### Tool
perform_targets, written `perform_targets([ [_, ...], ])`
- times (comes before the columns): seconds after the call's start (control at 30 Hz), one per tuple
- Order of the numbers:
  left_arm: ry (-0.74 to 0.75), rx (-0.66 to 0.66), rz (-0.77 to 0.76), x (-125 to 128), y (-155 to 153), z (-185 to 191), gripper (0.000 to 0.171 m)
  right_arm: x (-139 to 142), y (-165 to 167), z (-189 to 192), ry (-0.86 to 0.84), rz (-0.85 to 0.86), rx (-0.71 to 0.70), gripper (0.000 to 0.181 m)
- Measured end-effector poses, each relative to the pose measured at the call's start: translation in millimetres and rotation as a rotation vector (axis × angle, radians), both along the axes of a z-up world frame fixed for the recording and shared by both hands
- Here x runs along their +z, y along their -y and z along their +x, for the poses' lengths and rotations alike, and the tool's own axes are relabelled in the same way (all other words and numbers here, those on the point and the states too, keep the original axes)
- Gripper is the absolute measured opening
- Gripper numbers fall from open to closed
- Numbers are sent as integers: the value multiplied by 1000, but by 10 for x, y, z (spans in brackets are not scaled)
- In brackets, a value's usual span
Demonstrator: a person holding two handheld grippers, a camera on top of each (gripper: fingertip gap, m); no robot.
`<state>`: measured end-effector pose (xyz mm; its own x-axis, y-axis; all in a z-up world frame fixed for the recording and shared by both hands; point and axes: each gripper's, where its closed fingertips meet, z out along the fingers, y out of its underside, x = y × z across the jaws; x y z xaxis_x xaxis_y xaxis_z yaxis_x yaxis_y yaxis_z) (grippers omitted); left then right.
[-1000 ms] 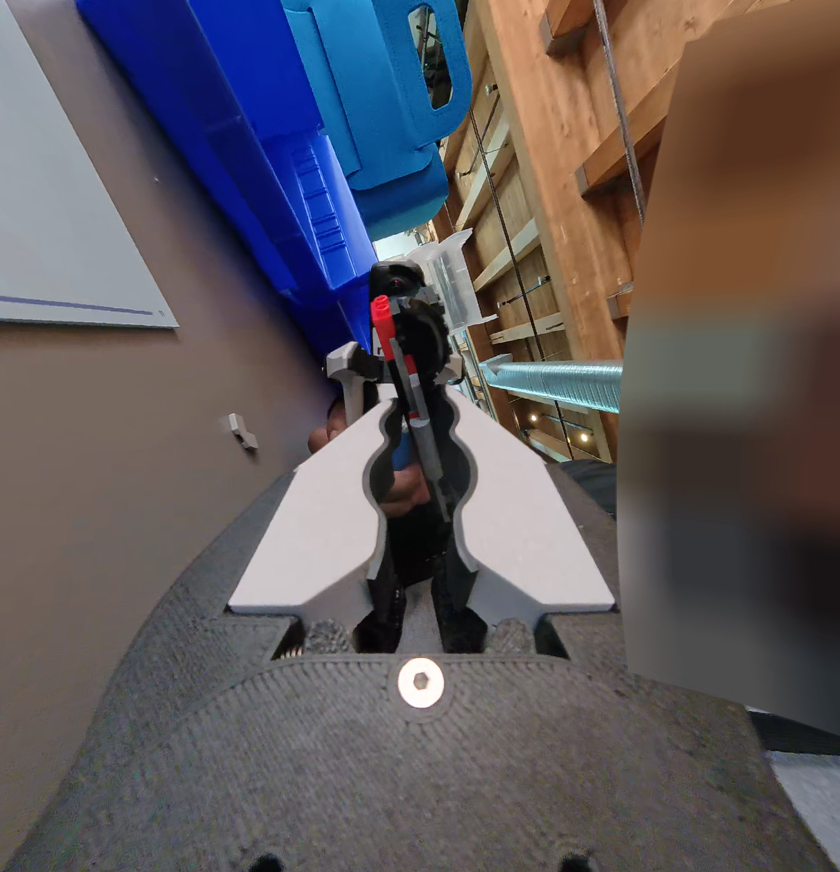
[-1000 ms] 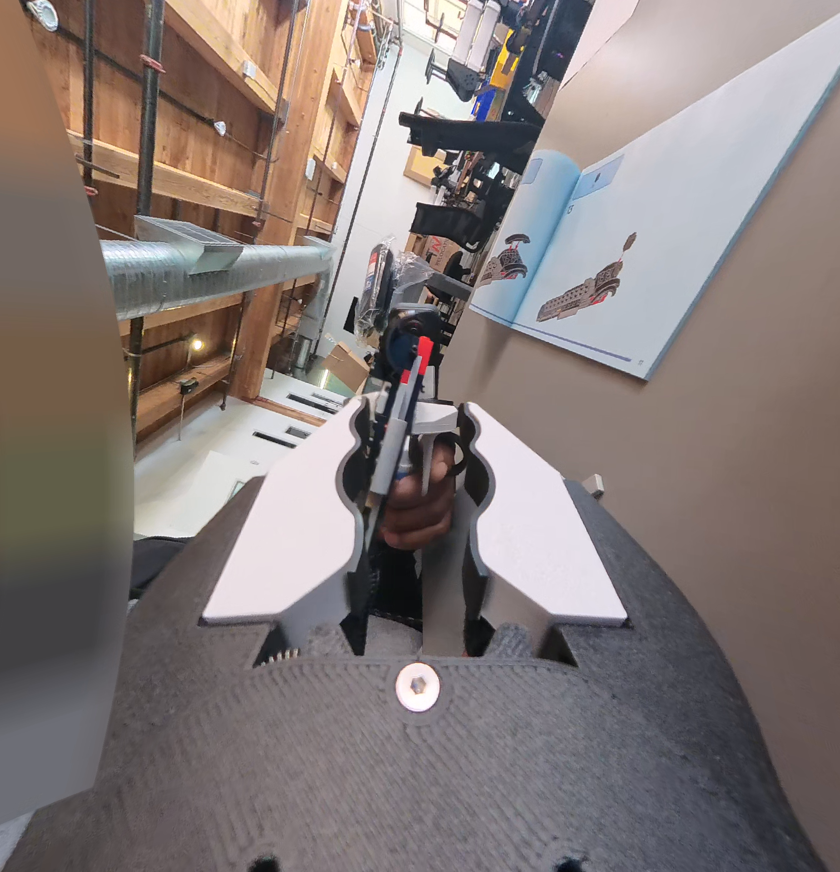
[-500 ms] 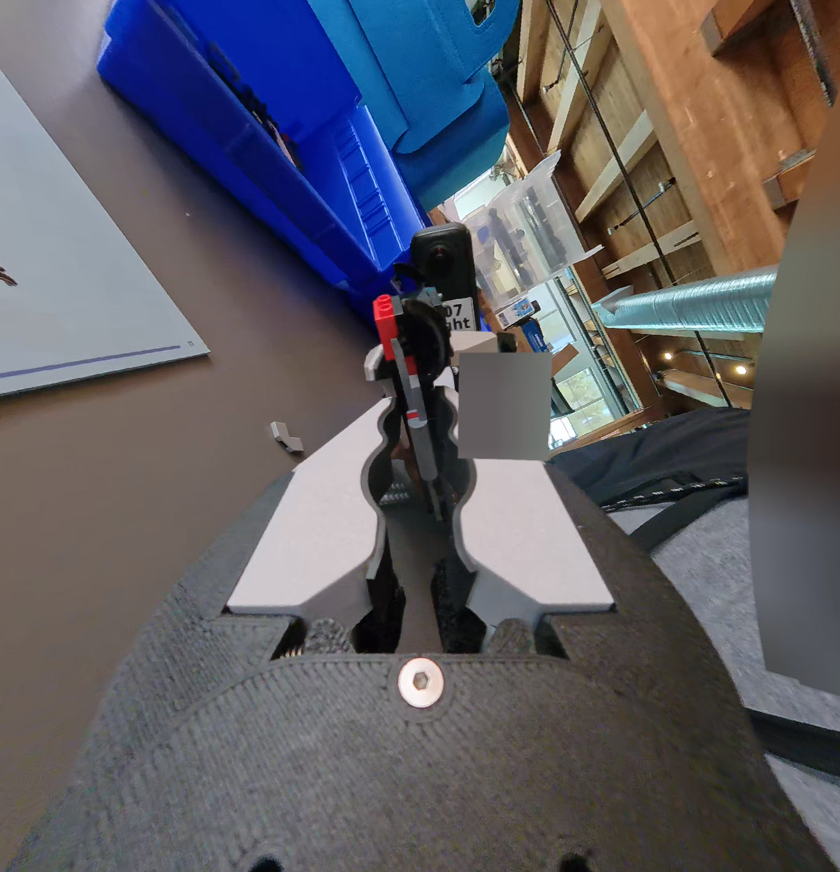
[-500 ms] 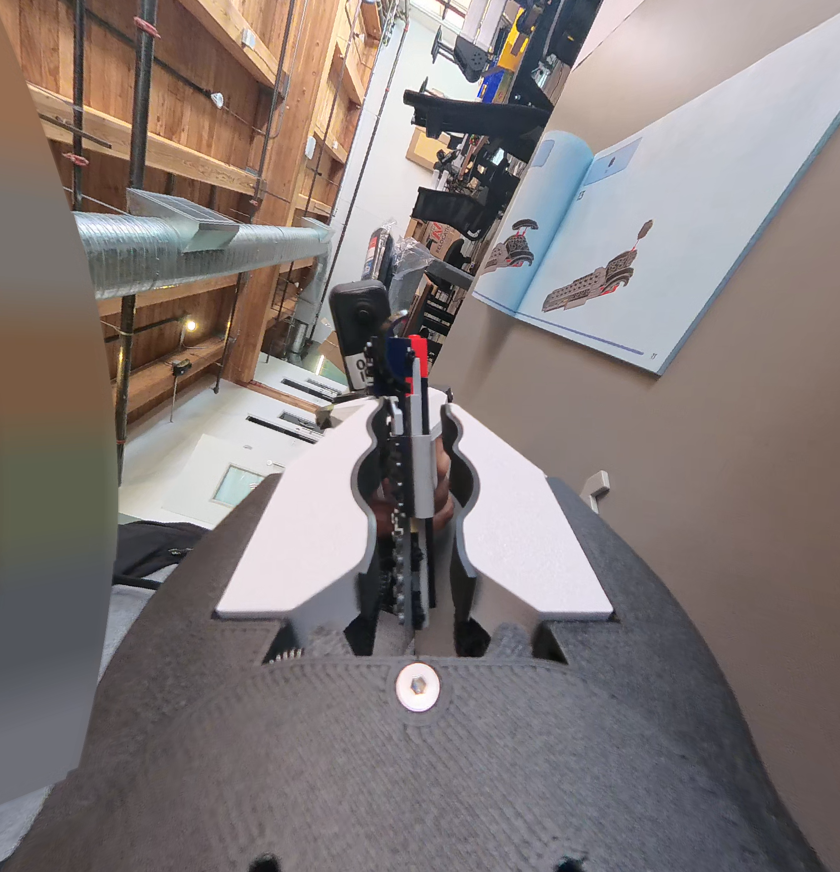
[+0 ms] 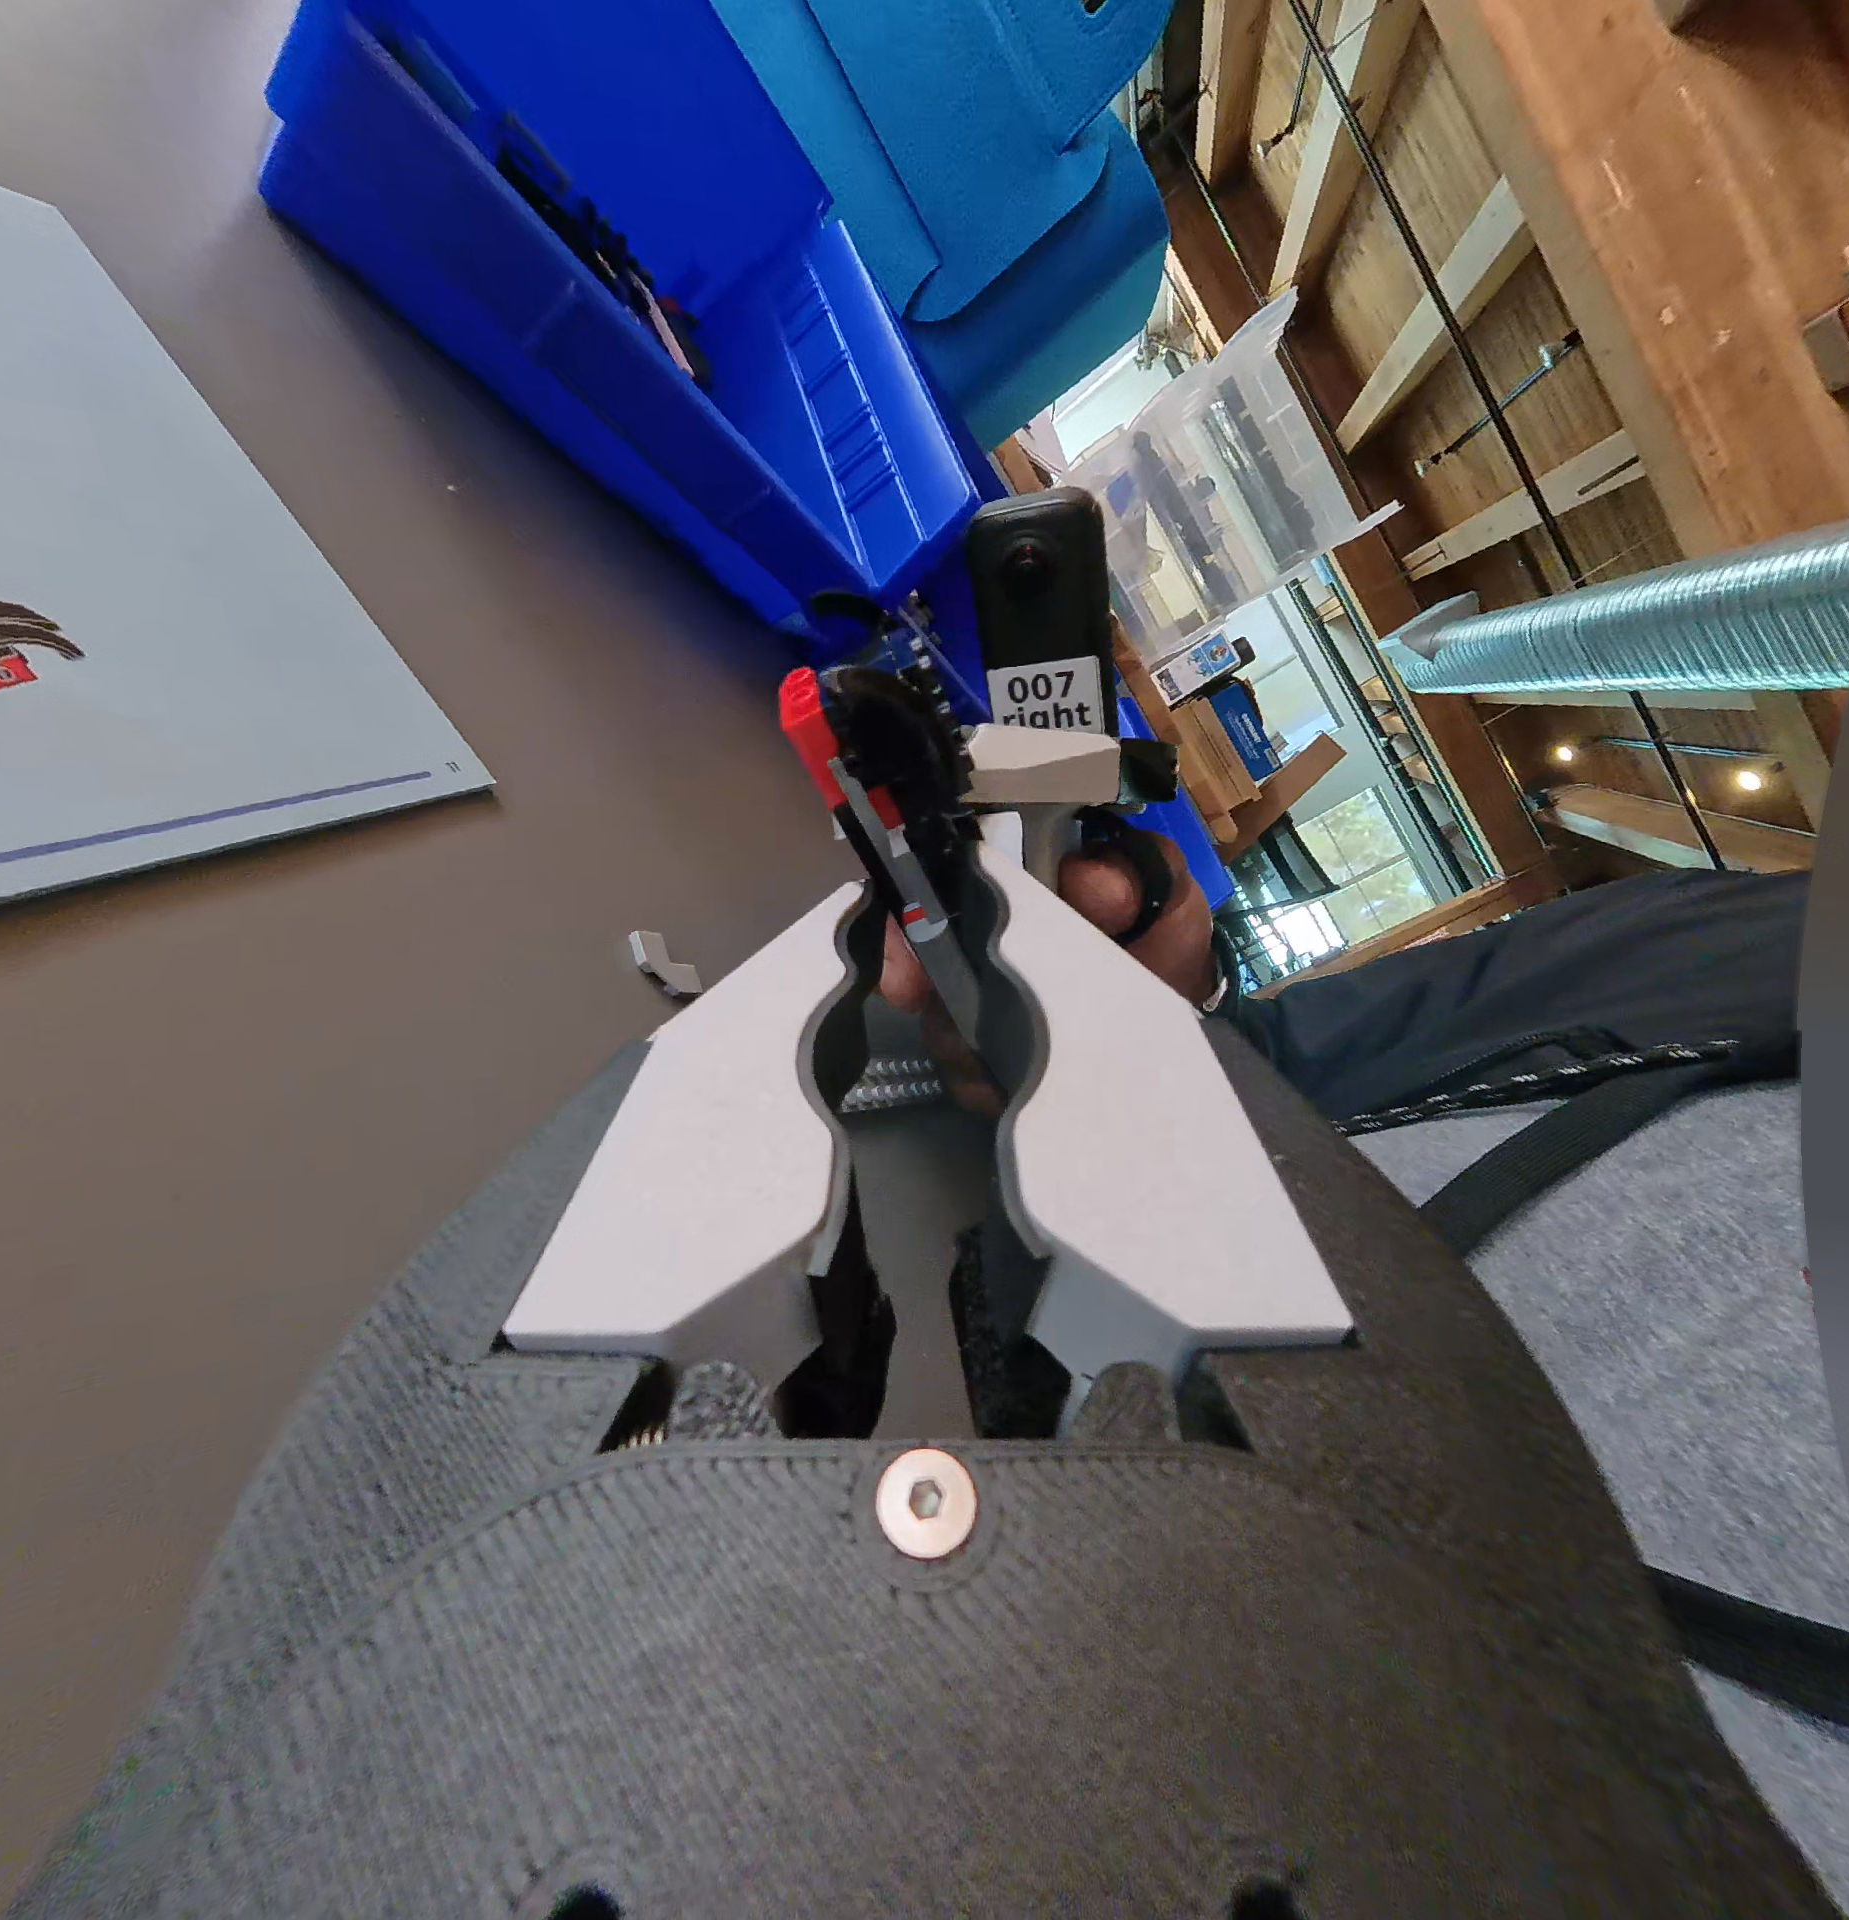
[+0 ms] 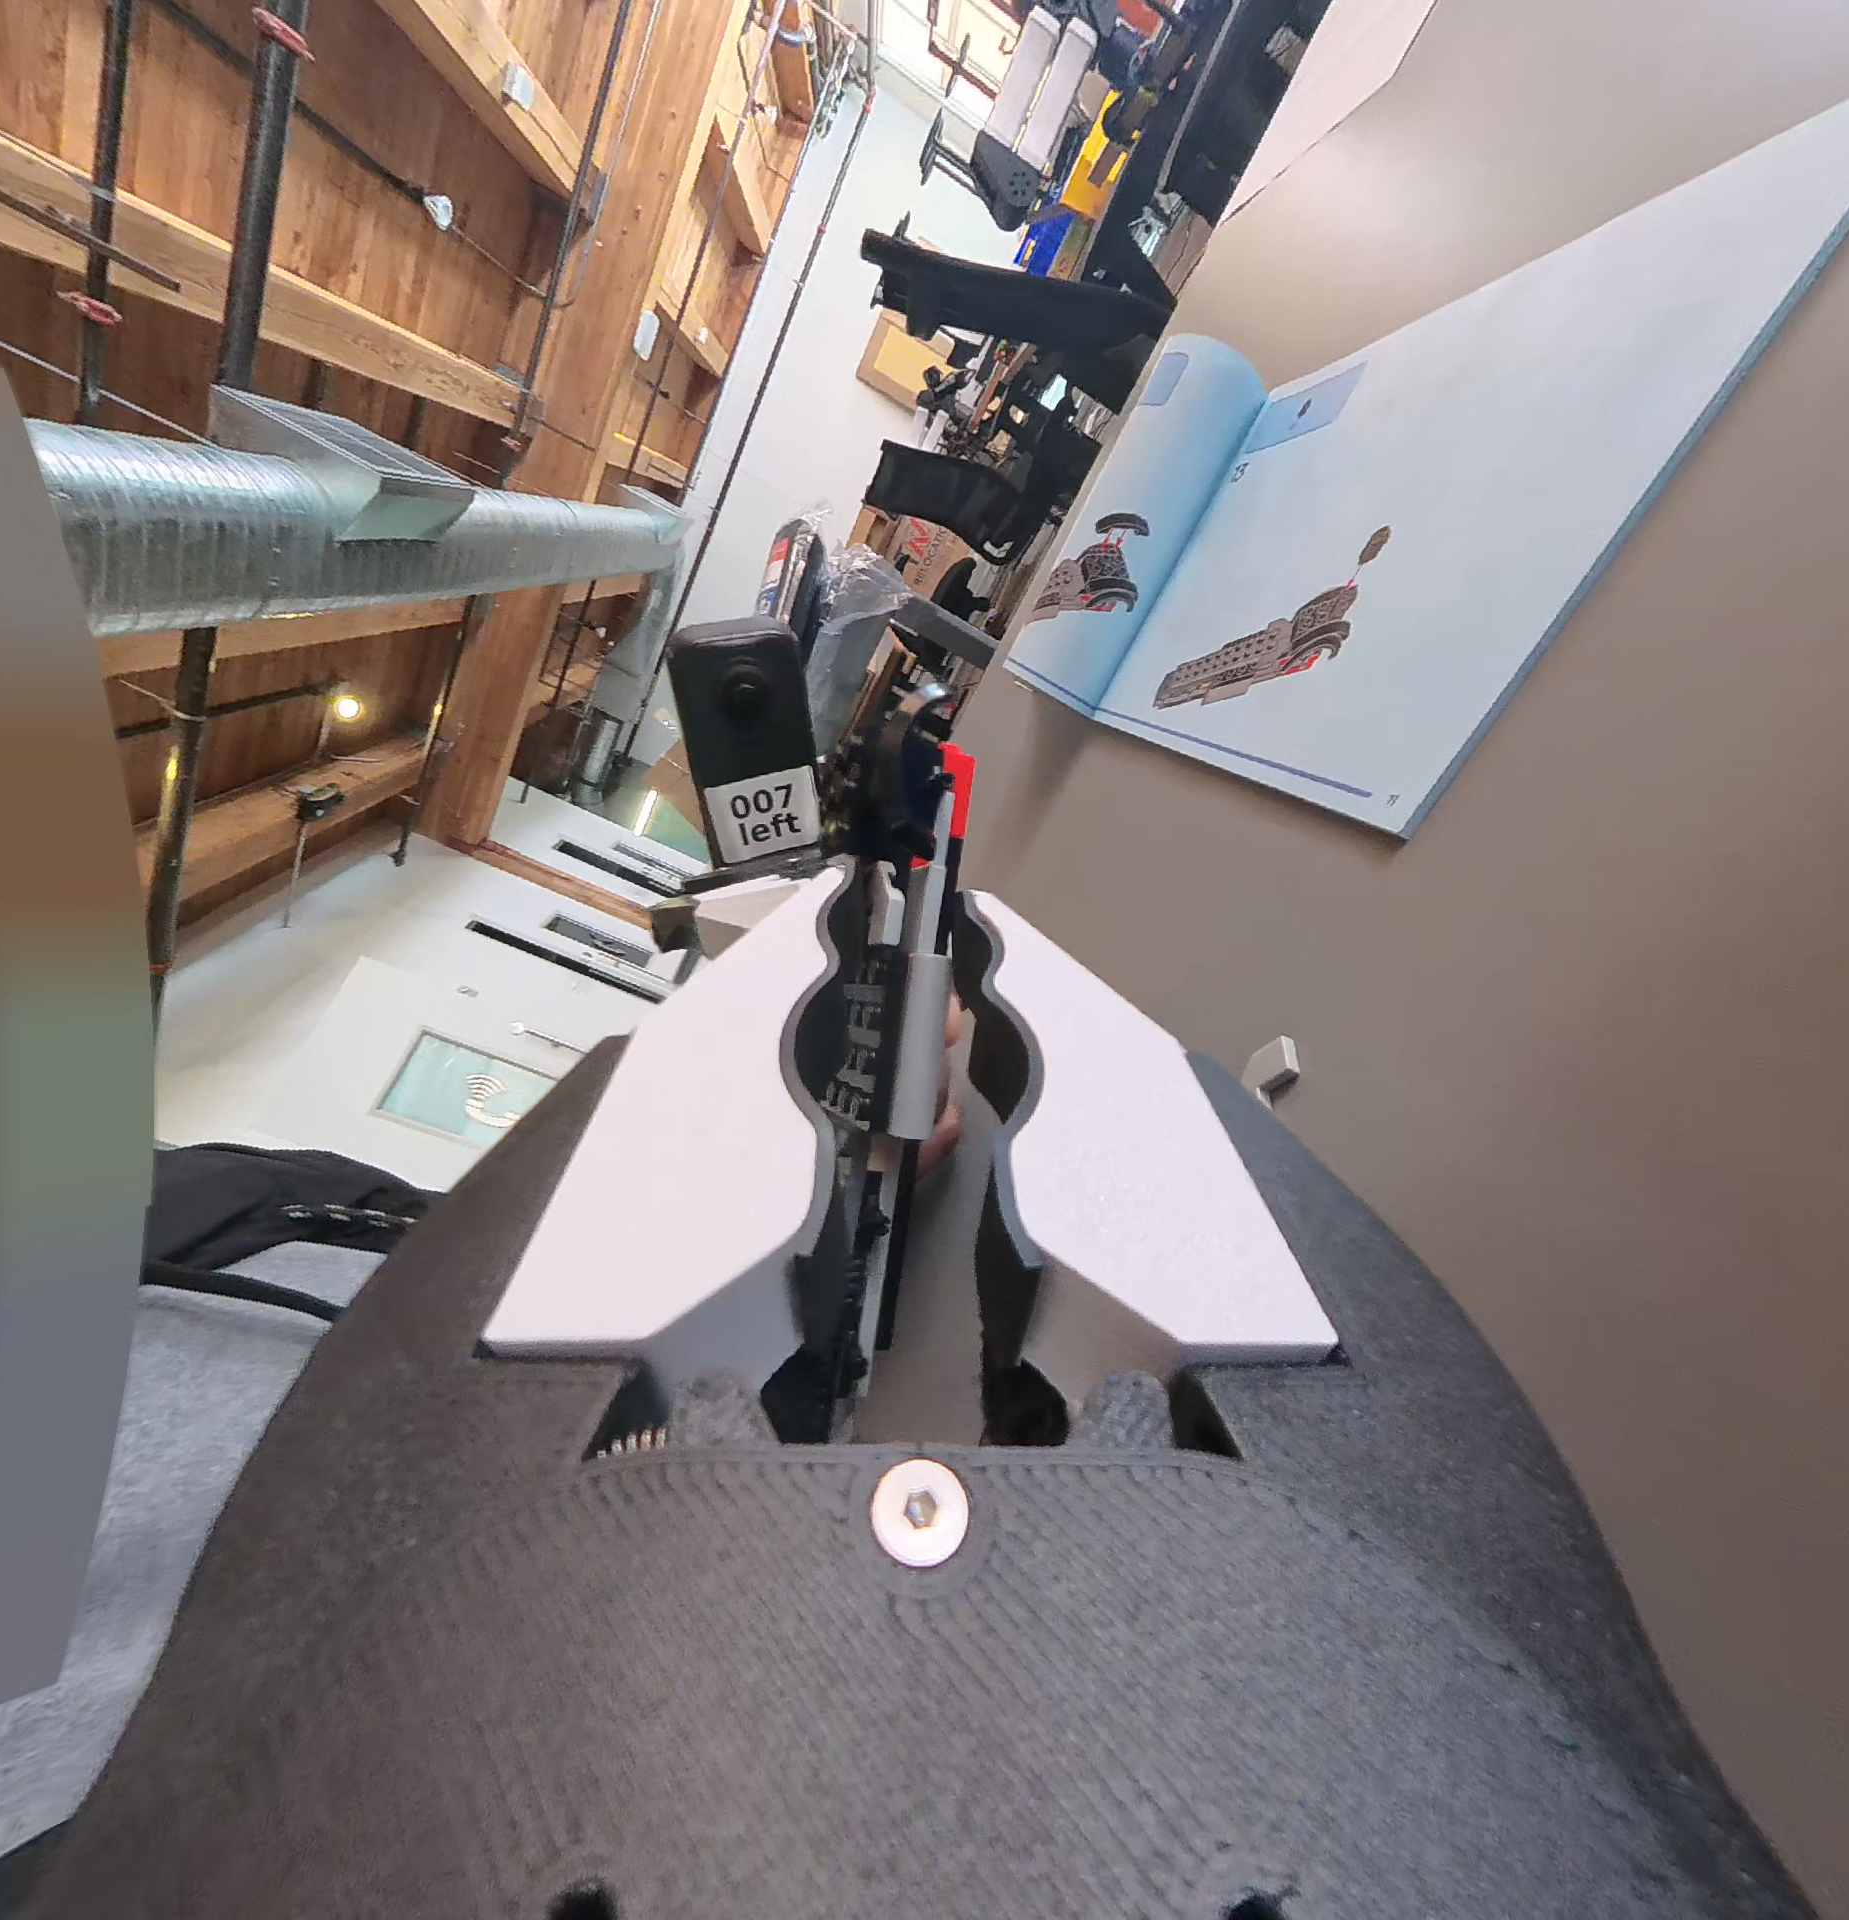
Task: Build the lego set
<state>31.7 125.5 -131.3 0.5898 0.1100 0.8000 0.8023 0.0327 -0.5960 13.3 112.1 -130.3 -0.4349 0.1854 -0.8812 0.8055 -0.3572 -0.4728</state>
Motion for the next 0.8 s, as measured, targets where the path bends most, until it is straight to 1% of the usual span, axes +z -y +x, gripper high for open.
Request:
perform_targets([
  [0.27,14,7,8,-6,-13,-16,15,-8,-24,-17,-18,32,-17,20],
  [0.37,61,18,48,-4,-7,-48,15,7,-25,-46,-3,20,-5,20],
  [0.43,81,42,97,49,32,-108,15,2,-83,-101,-15,37,-23,30],
  [0.5,82,58,143,118,71,-156,15,10,-130,-98,-27,48,1,36],
  [0.6,83,52,137,109,52,-171,15,43,-127,-26,-40,39,72,37],
  [0.7,79,33,144,130,-18,-162,15,41,-66,63,-47,47,158,34],
  [0.77,75,22,149,150,-68,-161,15,40,-56,95,-42,32,180,20],
  [0.8,71,20,146,155,-88,-166,15,45,-63,95,-34,13,178,18],
])
